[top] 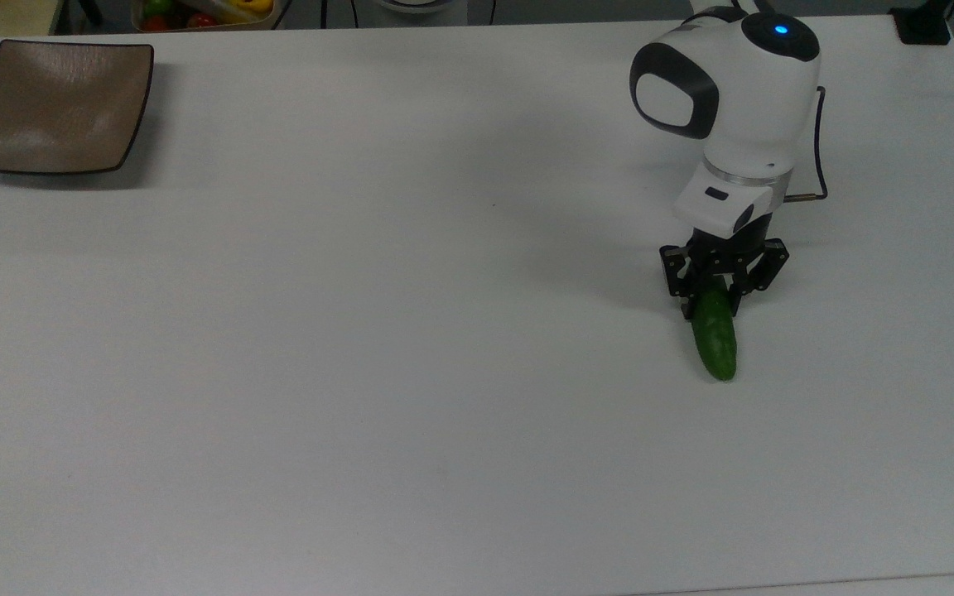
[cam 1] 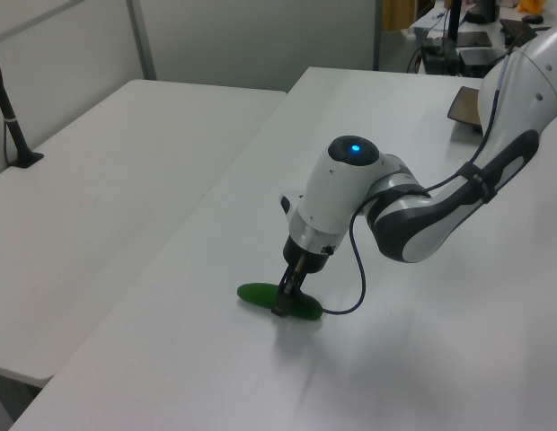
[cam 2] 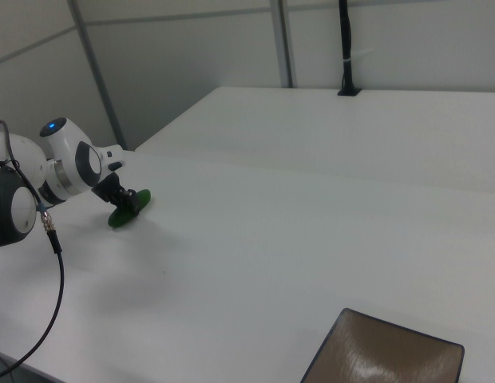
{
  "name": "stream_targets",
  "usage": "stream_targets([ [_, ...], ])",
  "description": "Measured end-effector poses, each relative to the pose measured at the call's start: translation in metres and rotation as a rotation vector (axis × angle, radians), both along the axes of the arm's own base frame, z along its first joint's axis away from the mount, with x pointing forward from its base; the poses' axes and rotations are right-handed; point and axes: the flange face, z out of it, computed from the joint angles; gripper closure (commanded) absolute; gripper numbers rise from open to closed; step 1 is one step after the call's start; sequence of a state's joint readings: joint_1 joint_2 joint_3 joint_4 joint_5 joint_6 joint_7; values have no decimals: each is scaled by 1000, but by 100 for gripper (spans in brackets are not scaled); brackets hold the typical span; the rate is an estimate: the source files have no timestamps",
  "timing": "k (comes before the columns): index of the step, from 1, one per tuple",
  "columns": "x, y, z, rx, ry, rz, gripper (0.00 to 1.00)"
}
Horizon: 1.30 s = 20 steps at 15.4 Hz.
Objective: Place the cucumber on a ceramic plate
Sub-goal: 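Close the gripper around the cucumber, then lift the cucumber and carry it toward the brown square plate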
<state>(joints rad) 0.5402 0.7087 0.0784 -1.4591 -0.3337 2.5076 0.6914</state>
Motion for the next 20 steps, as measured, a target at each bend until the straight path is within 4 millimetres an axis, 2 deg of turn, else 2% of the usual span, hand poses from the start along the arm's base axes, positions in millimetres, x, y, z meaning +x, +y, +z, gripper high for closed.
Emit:
stream_targets([
  [6,2,-2,0,1,-1,-3,93],
  [9,4,-5,2,2,-4,-8,92],
  [11,11,-11,10,10,-15,-21,91],
  [13,19,-22,28,22,-36,-38,91],
  [16,25,-41,68,41,-76,-64,89],
  [19,23,-73,104,5,-53,-119,89],
  [20,23,-89,124,-5,-38,-155,89],
])
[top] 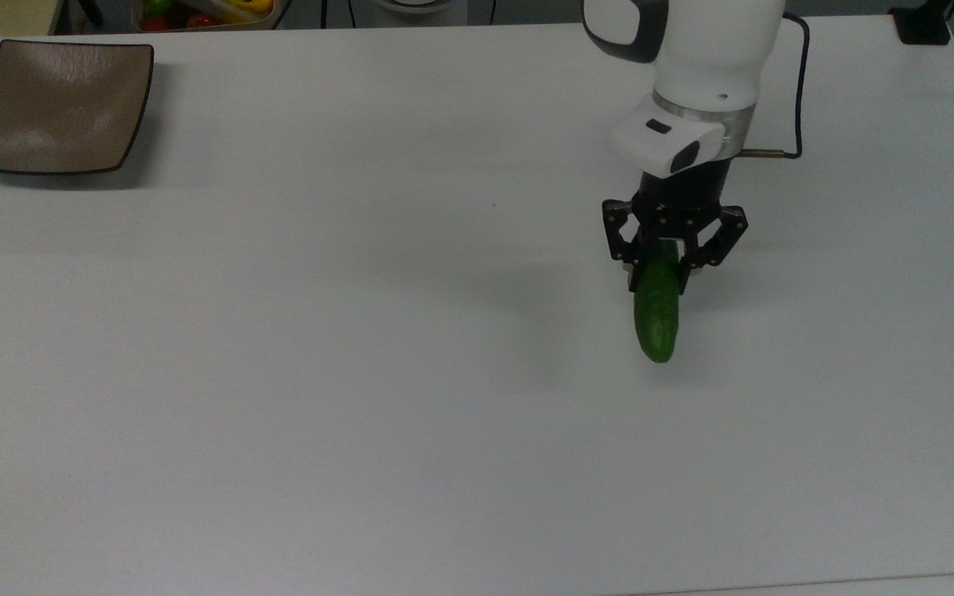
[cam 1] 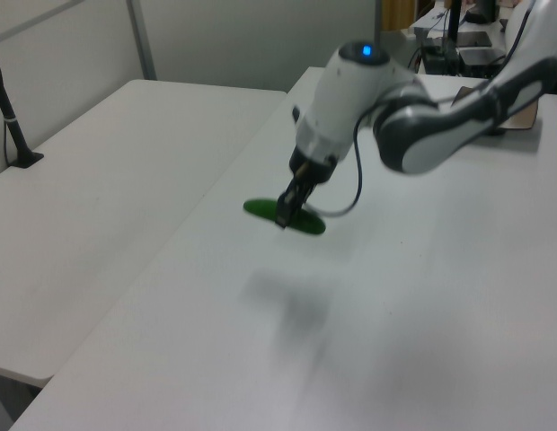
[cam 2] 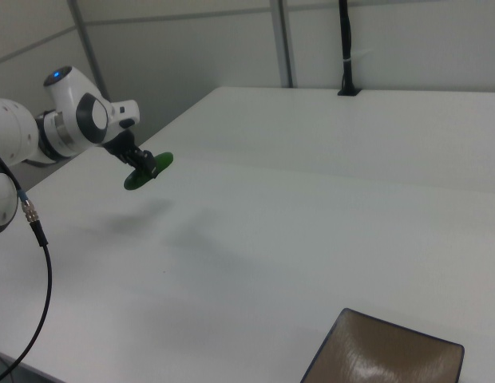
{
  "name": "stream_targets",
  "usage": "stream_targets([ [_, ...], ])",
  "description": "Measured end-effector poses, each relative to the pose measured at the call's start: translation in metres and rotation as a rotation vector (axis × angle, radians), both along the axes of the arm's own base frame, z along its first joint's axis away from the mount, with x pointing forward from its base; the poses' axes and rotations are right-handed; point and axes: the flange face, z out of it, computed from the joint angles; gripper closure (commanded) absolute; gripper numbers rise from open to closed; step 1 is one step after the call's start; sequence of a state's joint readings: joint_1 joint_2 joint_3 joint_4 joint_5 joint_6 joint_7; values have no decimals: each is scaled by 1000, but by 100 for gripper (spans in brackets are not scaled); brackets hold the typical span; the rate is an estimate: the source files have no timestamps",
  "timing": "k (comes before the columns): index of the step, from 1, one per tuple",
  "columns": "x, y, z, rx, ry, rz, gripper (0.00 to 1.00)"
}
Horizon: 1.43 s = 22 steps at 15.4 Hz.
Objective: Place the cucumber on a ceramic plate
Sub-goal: 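Lift the cucumber and carry it toward the brown square plate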
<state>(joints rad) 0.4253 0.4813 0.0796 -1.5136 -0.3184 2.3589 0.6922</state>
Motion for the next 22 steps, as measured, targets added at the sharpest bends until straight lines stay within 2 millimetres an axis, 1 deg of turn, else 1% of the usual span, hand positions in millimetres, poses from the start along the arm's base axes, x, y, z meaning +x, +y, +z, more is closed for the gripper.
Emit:
stream_targets([
  [1,-1,-10,12,2,8,-21,89],
  [4,-7,-44,59,10,48,-79,88],
  [6,-17,-67,90,19,77,-73,88],
  [8,-29,-95,119,26,107,-48,88],
  [10,-40,-128,142,31,155,-15,88],
  [12,-50,-170,163,40,203,17,88],
  [13,-54,-195,173,46,221,34,88],
  [16,-67,-267,195,53,265,103,88],
  [18,-77,-309,202,39,300,130,88],
  [20,-85,-352,203,32,328,136,88],
  [22,-91,-398,198,26,345,148,88],
])
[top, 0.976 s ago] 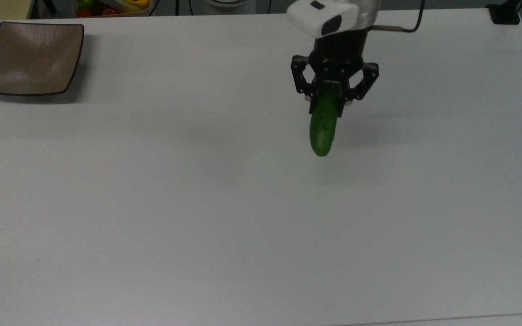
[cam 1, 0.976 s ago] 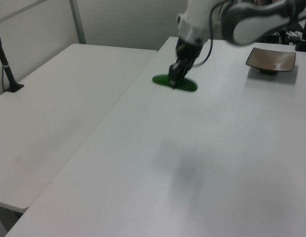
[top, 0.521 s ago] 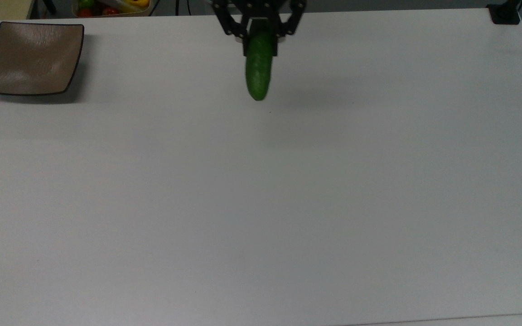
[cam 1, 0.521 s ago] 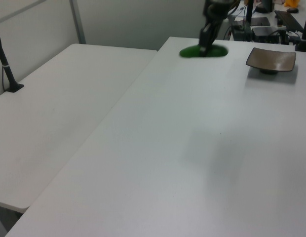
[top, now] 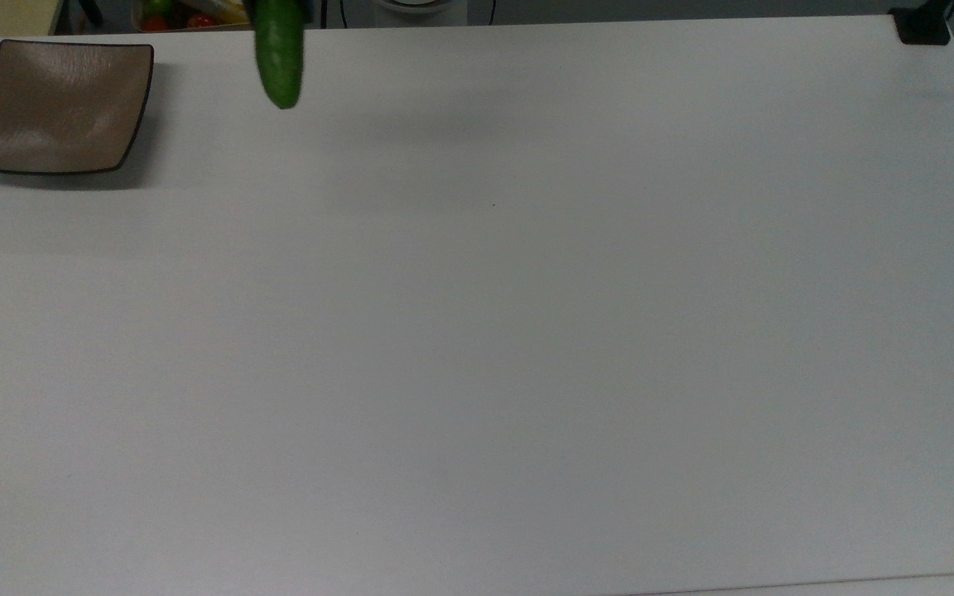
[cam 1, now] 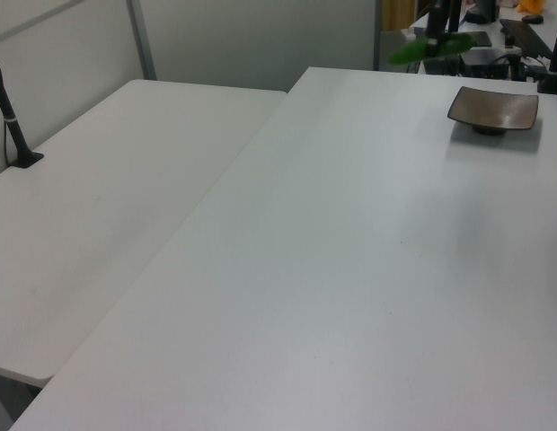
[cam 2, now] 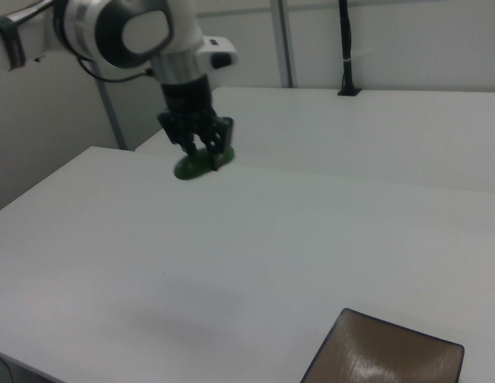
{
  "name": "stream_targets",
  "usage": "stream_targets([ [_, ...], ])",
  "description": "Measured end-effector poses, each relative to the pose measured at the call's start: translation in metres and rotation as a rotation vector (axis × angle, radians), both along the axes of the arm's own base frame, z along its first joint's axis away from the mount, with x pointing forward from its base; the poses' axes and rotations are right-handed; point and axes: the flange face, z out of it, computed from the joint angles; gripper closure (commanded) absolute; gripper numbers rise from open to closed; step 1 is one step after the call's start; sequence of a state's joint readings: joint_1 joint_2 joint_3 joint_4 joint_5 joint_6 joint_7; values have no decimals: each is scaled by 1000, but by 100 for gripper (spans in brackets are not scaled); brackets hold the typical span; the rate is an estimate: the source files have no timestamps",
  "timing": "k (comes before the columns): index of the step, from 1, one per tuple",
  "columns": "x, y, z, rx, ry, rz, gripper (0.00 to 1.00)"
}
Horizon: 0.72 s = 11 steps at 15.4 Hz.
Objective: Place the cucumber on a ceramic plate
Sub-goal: 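Lift the cucumber and carry it toward the brown square plate, then lower the cucumber onto the plate and open the gripper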
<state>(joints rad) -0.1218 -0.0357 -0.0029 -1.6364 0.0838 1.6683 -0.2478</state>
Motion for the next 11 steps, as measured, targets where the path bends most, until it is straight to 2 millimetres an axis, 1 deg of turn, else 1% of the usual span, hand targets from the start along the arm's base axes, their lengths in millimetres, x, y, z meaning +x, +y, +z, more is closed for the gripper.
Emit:
stream_targets([
  [3,-13,-71,-17,-1,23,24,88],
  [6,-26,-131,-35,-12,3,36,88],
  [9,-36,-178,-66,-37,-36,12,88],
  [11,-40,-204,-92,-54,-51,-8,88],
])
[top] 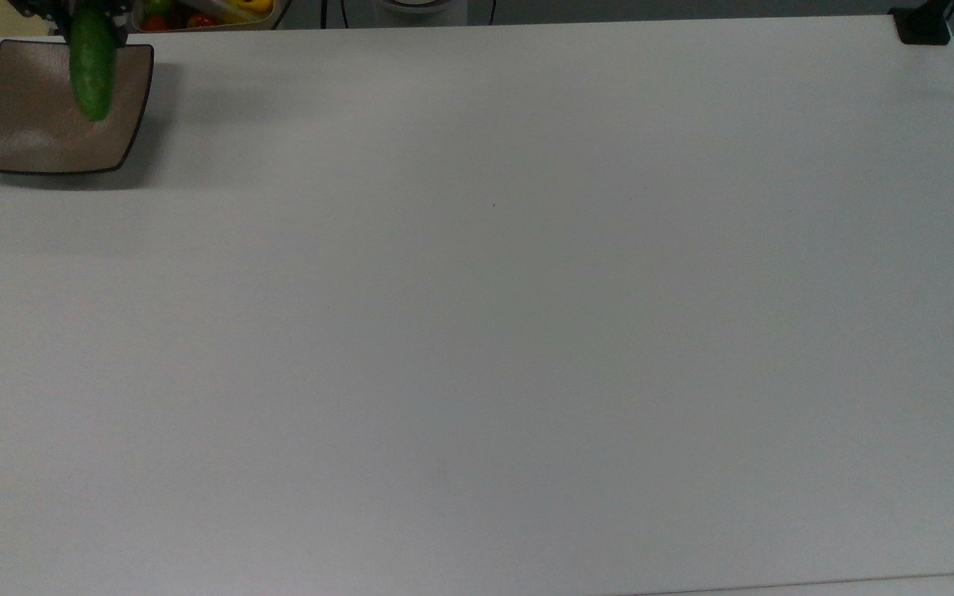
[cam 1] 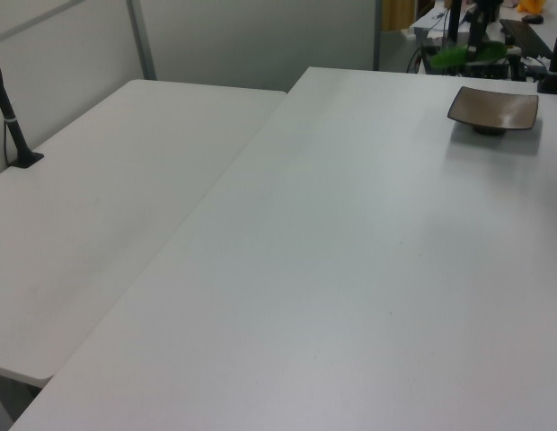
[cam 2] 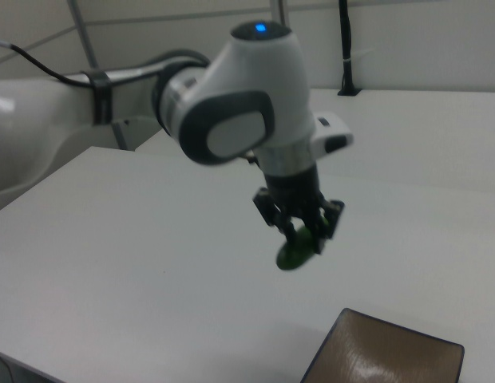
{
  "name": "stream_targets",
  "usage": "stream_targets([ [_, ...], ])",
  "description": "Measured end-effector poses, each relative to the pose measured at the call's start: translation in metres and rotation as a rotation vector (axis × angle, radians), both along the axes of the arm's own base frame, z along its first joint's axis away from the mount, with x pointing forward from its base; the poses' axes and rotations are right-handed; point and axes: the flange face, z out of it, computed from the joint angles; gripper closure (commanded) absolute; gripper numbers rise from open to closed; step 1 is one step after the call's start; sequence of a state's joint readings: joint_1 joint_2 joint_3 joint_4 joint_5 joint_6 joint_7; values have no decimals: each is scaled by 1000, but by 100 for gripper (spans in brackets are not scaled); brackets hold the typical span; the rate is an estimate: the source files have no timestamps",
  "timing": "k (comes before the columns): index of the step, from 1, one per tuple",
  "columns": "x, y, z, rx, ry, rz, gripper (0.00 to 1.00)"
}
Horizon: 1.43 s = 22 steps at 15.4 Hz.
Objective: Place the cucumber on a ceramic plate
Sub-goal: 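Lower the cucumber onto the plate and open the gripper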
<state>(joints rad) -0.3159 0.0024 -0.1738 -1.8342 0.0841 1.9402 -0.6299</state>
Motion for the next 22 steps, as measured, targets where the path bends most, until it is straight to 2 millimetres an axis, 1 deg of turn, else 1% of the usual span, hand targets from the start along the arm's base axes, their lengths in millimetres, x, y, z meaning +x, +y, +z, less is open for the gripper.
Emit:
stream_targets([
  [4,-2,-39,-59,-28,-1,-43,87],
  [6,-13,-58,-82,-34,18,-21,87],
  [8,-30,-79,-93,-37,36,-3,86],
  [9,-43,-94,-98,-38,46,-1,86],
  [10,-49,-101,-99,-41,47,-1,86],
  [12,-54,-108,-105,-60,31,-1,84],
  [14,-54,-108,-120,-91,5,-5,75],
  [15,-55,-108,-128,-99,0,-7,65],
  [17,-56,-108,-139,-102,5,-8,54],
  [19,-55,-108,-143,-101,9,-8,41],
  [22,-55,-108,-143,-101,8,-8,29],
])
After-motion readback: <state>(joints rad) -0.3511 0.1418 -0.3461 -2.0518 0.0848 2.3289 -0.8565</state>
